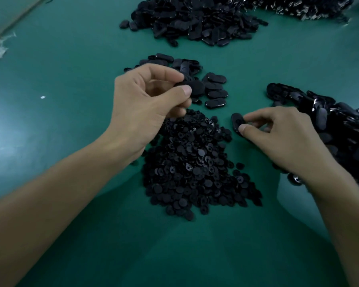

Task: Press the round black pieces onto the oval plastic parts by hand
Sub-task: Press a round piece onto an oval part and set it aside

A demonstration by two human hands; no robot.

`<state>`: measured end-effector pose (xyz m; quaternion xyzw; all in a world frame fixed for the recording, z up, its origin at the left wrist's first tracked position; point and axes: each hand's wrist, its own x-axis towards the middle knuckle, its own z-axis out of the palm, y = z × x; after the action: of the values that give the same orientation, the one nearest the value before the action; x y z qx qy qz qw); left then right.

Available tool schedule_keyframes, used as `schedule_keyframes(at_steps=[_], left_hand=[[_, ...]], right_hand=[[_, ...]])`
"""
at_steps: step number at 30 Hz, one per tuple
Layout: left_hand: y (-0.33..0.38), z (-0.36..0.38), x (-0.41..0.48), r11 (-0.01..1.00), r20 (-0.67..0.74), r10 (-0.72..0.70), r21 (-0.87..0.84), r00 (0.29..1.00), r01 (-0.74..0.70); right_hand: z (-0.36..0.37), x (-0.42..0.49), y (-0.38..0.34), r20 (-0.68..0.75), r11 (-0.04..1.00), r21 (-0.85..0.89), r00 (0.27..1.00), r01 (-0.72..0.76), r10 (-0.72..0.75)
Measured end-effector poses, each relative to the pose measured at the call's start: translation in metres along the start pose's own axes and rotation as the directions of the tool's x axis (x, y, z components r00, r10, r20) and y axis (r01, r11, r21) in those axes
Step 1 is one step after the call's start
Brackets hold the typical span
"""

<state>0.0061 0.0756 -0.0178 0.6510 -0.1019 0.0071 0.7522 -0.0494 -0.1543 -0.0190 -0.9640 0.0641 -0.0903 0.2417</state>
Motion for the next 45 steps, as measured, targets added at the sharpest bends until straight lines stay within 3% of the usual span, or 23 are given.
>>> schedule_keyframes(at_steps=[3,12,16,21,27,31,41,45], left_hand=[[0.002,-0.005,0.006,0.992,-0.049,0.031,0.127,0.998,-0.025],[-0.012,-0.029,0.03,0.991,-0.206,-0.025,0.125,0.978,0.052],[-0.017,-0.031,0.031,0.961,-0.119,-0.079,0.255,0.99,0.107],[-0.011,-0.028,0.028,0.923,-0.051,0.014,0.384,0.999,0.007],[-0.008,-0.024,0.022,0.928,-0.102,0.15,0.358,0.983,-0.105],[-0.005,-0.018,0.016,0.904,0.009,0.236,0.365,0.972,-0.223],[-0.003,-0.006,0.003,0.928,0.147,0.199,0.29,0.969,-0.235],[-0.005,-0.004,0.001,0.921,0.171,0.195,0.307,0.966,-0.24]], right_hand=[[0.003,0.0,-0.002,0.001,0.999,0.038,1.0,-0.01,0.01],[0.009,-0.003,-0.005,-0.047,0.999,0.046,0.999,0.008,-0.006],[0.009,-0.006,-0.006,-0.08,0.999,0.012,0.996,0.042,-0.041],[0.012,-0.006,-0.005,-0.096,0.994,-0.092,0.993,0.059,-0.068],[0.013,-0.006,-0.007,-0.092,0.986,-0.147,0.992,0.077,-0.091],[0.012,-0.006,-0.009,-0.071,0.988,-0.115,0.991,0.105,-0.114],[0.014,-0.006,-0.012,-0.163,0.995,-0.027,0.982,0.095,-0.098],[0.017,-0.006,-0.012,-0.113,0.996,-0.052,0.991,0.068,-0.074]])
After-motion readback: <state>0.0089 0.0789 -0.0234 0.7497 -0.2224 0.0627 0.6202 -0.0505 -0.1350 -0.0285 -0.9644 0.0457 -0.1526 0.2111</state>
